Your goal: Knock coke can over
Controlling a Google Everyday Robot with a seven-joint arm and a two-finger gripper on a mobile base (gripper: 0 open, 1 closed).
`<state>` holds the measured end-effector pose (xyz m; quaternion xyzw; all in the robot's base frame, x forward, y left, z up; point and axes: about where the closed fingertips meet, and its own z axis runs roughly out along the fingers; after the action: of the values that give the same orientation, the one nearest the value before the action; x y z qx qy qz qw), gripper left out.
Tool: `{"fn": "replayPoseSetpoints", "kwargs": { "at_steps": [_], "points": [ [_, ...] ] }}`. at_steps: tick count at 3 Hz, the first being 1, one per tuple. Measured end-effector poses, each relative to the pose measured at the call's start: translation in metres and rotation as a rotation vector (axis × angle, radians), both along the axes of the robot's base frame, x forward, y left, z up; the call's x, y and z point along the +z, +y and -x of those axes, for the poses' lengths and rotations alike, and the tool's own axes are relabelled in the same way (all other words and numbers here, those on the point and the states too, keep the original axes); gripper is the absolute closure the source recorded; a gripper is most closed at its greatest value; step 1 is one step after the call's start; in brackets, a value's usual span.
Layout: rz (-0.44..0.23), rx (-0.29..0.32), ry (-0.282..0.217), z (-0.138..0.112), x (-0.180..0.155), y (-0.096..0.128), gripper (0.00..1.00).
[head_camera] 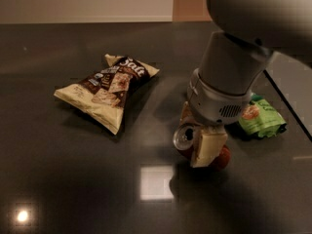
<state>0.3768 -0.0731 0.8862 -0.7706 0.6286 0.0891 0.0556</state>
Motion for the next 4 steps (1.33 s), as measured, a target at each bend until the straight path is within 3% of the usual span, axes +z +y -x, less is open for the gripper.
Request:
{"fn": "replayPoseSetpoints", "kwargs": {
  "at_steps": [2, 3, 4],
  "points": [
    [0.104, 0.041, 0.004, 0.007, -0.022, 0.002, 0.39],
    [0.123, 0.062, 0.009, 0.011, -0.031, 0.007, 0.16],
    [0.096, 0.078, 0.036, 0.008, -0.044, 0.012, 0.00]
  ]
}}
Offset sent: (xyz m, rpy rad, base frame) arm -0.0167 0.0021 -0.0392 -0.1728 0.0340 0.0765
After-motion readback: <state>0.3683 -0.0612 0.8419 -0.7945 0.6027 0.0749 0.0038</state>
